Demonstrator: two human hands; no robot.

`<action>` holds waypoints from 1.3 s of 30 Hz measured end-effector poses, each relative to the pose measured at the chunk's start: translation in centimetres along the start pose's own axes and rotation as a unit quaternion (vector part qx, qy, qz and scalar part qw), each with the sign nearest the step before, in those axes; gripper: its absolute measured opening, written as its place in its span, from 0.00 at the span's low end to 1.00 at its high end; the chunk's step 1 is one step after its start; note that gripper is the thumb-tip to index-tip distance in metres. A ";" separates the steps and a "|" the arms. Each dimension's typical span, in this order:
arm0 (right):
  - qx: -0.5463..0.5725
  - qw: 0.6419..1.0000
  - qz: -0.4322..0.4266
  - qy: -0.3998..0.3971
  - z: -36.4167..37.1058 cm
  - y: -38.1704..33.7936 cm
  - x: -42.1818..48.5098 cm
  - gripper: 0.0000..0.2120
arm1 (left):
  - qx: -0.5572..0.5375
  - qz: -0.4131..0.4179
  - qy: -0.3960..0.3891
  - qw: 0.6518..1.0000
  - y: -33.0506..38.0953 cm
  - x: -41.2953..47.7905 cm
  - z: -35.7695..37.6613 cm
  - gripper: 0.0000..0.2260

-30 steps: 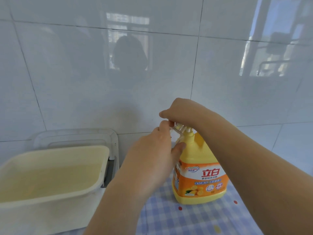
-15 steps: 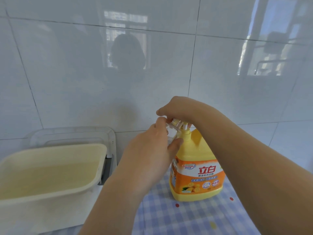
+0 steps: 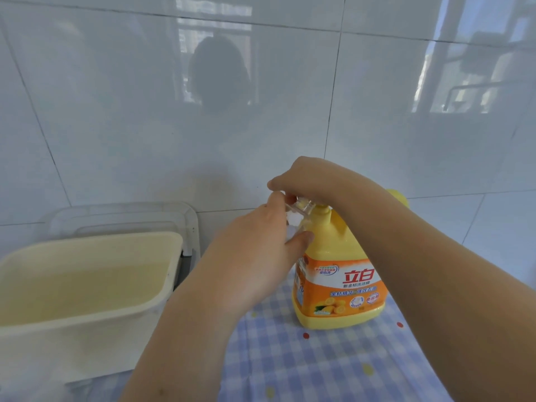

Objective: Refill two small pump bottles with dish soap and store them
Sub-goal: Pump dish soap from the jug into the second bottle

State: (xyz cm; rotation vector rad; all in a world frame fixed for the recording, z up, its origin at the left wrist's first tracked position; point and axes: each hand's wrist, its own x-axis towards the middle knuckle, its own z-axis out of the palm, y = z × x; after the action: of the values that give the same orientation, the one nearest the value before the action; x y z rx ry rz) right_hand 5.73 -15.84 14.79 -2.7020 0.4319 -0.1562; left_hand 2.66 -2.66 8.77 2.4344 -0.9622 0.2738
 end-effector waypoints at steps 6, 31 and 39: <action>0.010 1.000 0.002 0.005 0.0 0.0 0.1 0.13 | -0.002 -0.007 -0.006 1.000 0.2 0.0 0.0 0.16; -0.038 0.999 0.002 0.023 -1.3 -0.9 -0.3 0.13 | 0.021 0.020 0.077 0.997 0.5 -0.1 -0.3 0.17; -0.017 1.000 0.000 0.015 -1.2 -0.6 -0.3 0.15 | 0.000 0.009 0.054 0.999 0.4 0.1 0.2 0.19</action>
State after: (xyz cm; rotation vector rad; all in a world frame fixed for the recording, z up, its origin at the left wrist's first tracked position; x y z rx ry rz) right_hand 5.44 -15.66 16.14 -2.7358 0.4458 -0.1909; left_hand 2.47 -3.06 8.79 2.3862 -0.9371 0.4077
